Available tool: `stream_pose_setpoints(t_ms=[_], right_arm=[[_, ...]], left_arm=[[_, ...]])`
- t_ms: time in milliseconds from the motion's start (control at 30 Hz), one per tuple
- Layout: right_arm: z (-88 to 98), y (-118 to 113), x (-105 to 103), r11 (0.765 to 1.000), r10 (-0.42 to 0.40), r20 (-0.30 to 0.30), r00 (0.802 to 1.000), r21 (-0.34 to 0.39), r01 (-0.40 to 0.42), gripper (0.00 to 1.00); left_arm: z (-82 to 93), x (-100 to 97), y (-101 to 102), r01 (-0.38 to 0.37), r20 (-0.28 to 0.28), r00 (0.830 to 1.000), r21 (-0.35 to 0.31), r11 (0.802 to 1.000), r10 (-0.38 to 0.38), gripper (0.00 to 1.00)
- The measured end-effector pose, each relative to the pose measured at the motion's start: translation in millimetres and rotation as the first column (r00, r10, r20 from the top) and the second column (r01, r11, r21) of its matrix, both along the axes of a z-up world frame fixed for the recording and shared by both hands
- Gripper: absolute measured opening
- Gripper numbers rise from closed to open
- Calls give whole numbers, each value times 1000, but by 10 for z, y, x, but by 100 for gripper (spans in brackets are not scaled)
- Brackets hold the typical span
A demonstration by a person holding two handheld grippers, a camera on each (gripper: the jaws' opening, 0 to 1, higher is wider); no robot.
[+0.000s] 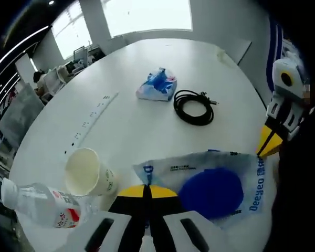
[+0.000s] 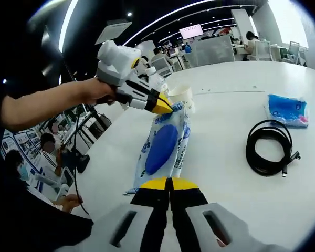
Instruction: Arrange the tabletop items into an orderly group along one side of the table until the central work area is clear of visible clutter.
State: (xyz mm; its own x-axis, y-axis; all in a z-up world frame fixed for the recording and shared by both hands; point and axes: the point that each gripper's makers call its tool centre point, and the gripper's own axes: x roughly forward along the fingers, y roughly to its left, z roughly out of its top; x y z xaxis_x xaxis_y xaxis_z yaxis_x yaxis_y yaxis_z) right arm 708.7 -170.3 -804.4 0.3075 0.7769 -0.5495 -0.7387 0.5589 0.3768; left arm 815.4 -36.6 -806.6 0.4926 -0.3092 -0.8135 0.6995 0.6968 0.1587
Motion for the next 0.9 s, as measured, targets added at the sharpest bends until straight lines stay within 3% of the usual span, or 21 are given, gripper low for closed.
stream_pose_setpoints(t_ms=[267, 467, 633, 733, 767, 800, 900], right_arm=[[112, -191, 308, 1000, 9, 45, 999, -22, -8, 0], [141, -285, 483, 999, 35, 69, 997, -40, -32, 0], [163, -319, 625, 997, 54, 87, 995, -54, -49, 0], [162, -310, 737, 995, 76, 100, 992, -67, -69, 0], [137, -318, 753, 994, 85, 101, 991, -76, -77, 0], [126, -323, 762, 994, 87, 100, 991, -77, -79, 0], [140, -262, 704, 992, 115, 105, 988, -72, -108, 0]], left_arm=[[118, -157, 49, -114, -17, 993, -40, 993, 113, 0], [146, -317, 80, -226, -51, 974, -99, 969, 222, 0], [153, -481, 58, -335, -88, 942, -166, 927, 325, 0], [132, -550, 81, -385, -88, 923, -158, 909, 375, 0], [147, -551, 70, -407, -66, 913, -191, 893, 402, 0], [139, -586, 44, -442, -83, 897, -229, 867, 435, 0], [65, -672, 79, -494, -112, 869, -223, 840, 481, 0]])
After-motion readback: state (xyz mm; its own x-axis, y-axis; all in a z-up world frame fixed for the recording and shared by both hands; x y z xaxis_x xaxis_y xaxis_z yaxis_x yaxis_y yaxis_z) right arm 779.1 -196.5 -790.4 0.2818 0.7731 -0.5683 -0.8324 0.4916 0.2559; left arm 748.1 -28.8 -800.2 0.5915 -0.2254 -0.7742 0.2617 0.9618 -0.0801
